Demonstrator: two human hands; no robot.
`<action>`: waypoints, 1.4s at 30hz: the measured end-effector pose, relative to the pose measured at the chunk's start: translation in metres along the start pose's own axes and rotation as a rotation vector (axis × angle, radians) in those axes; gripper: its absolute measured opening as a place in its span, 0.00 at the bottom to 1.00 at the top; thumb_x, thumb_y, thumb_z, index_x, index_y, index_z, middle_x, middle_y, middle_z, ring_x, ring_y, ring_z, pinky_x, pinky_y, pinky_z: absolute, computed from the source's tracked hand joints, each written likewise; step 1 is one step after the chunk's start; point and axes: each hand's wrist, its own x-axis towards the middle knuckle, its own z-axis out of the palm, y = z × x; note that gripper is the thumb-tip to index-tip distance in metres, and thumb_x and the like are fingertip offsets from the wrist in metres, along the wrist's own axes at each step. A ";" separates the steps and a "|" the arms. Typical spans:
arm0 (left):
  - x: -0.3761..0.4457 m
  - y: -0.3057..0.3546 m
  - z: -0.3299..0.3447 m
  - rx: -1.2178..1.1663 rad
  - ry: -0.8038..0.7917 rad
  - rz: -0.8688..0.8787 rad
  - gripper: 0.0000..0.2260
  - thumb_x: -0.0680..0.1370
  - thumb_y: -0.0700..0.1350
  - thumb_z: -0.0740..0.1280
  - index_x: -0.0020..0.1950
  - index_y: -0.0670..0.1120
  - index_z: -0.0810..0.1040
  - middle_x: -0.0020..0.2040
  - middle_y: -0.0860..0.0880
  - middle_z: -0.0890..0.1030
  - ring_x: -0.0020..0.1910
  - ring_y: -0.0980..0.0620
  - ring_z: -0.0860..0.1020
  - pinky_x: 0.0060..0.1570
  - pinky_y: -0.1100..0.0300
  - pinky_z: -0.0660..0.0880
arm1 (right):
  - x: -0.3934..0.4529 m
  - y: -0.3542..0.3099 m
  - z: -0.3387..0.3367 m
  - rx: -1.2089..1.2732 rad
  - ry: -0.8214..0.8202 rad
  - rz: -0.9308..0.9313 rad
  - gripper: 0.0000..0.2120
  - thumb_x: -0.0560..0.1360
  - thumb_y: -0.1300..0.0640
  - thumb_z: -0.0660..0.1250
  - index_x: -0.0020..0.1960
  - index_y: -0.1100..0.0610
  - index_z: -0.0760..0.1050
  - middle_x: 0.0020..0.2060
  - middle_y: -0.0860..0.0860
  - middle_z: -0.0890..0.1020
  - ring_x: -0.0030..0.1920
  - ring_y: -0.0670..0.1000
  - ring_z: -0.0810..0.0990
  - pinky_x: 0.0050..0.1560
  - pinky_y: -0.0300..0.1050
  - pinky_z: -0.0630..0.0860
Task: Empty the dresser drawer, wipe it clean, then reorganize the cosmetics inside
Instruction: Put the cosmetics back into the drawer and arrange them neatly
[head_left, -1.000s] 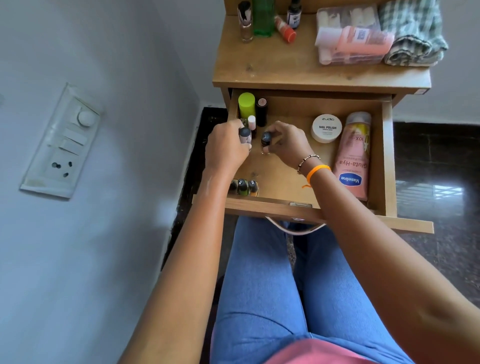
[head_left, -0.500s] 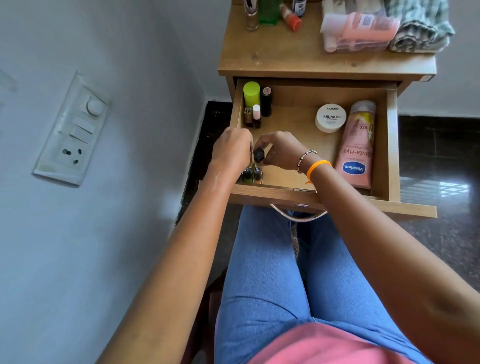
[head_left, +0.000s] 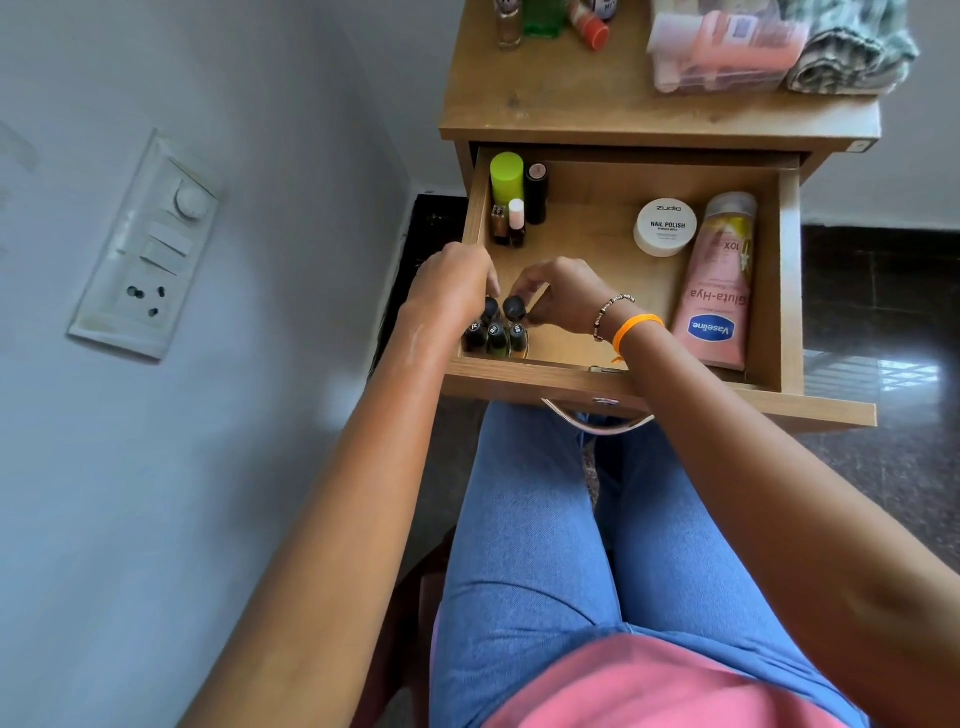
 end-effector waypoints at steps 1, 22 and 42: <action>0.002 0.000 -0.001 -0.001 -0.020 -0.007 0.20 0.75 0.34 0.66 0.63 0.53 0.78 0.65 0.45 0.75 0.63 0.44 0.75 0.52 0.57 0.72 | 0.000 -0.001 0.000 0.003 -0.004 0.000 0.12 0.67 0.65 0.73 0.50 0.59 0.80 0.50 0.55 0.83 0.46 0.52 0.78 0.50 0.41 0.72; 0.024 -0.003 0.014 -0.367 0.741 0.166 0.10 0.76 0.36 0.66 0.54 0.45 0.81 0.52 0.46 0.81 0.49 0.48 0.80 0.49 0.52 0.78 | 0.028 0.006 -0.012 0.206 0.374 0.180 0.14 0.72 0.64 0.65 0.56 0.55 0.76 0.45 0.55 0.82 0.40 0.53 0.81 0.40 0.39 0.79; 0.061 0.004 0.010 -0.184 0.822 0.162 0.11 0.77 0.37 0.64 0.54 0.47 0.82 0.52 0.46 0.78 0.50 0.47 0.77 0.48 0.59 0.61 | 0.047 -0.015 -0.017 -0.017 0.507 0.028 0.11 0.73 0.64 0.60 0.53 0.59 0.77 0.49 0.58 0.80 0.48 0.61 0.78 0.43 0.51 0.74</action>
